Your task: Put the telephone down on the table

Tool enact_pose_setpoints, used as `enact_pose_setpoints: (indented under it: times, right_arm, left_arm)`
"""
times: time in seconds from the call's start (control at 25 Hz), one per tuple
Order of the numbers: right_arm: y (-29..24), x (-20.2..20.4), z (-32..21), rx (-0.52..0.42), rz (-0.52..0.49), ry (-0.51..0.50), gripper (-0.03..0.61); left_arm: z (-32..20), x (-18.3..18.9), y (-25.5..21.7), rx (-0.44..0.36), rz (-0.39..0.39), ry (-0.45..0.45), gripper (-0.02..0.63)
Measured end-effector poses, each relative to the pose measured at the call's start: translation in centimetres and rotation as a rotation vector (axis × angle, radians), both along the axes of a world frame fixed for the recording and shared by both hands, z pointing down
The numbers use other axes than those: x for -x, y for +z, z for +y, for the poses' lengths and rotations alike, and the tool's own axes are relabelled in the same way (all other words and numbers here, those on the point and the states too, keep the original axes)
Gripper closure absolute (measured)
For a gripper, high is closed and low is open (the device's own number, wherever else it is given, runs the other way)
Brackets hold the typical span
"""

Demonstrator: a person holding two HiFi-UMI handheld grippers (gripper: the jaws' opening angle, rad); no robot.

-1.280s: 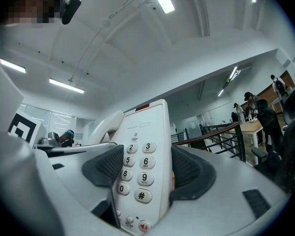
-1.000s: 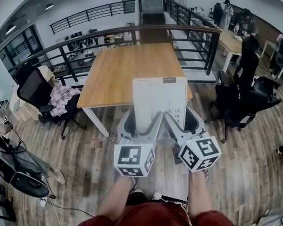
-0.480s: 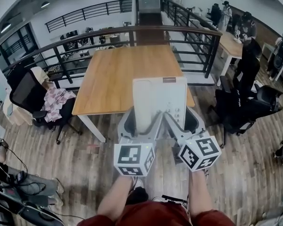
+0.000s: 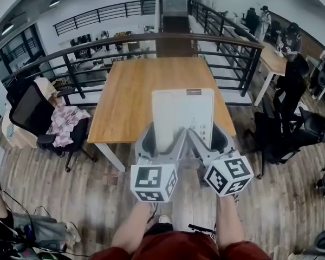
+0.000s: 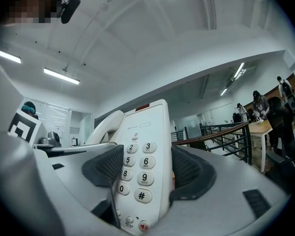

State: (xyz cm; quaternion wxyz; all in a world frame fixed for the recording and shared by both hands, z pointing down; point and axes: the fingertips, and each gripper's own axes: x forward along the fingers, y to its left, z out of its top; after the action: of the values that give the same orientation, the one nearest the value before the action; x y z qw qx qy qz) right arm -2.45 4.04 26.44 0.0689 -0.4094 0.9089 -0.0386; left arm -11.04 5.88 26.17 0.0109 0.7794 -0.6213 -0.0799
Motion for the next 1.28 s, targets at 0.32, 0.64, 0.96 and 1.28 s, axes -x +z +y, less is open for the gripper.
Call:
enact_pose_setpoints:
  times: [0.32, 0.64, 0.96, 1.28]
  right_arm:
    - [-0.2, 3.6, -3.4, -0.009, 0.010, 0.036, 0.275]
    - [0.9, 4.0, -6.7, -0.004, 0.013, 0.070, 0.275]
    - [1.8, 1.3, -13.1, 0.009, 0.000, 0.095, 0.275]
    - [1.0, -4.5, -22.9, 0.004, -0.020, 0.135, 0.275]
  left_arm:
    - [-3.7, 3.7, -0.1, -0.008, 0.010, 0.036, 0.242]
    - [-7.4, 4.2, 1.0, -0.001, 0.012, 0.068, 0.242]
    - [-14.0, 1.5, 1.8, 0.010, 0.001, 0.091, 0.242]
    - [-24.1, -4.3, 0.8, 0.004, -0.019, 0.130, 0.242]
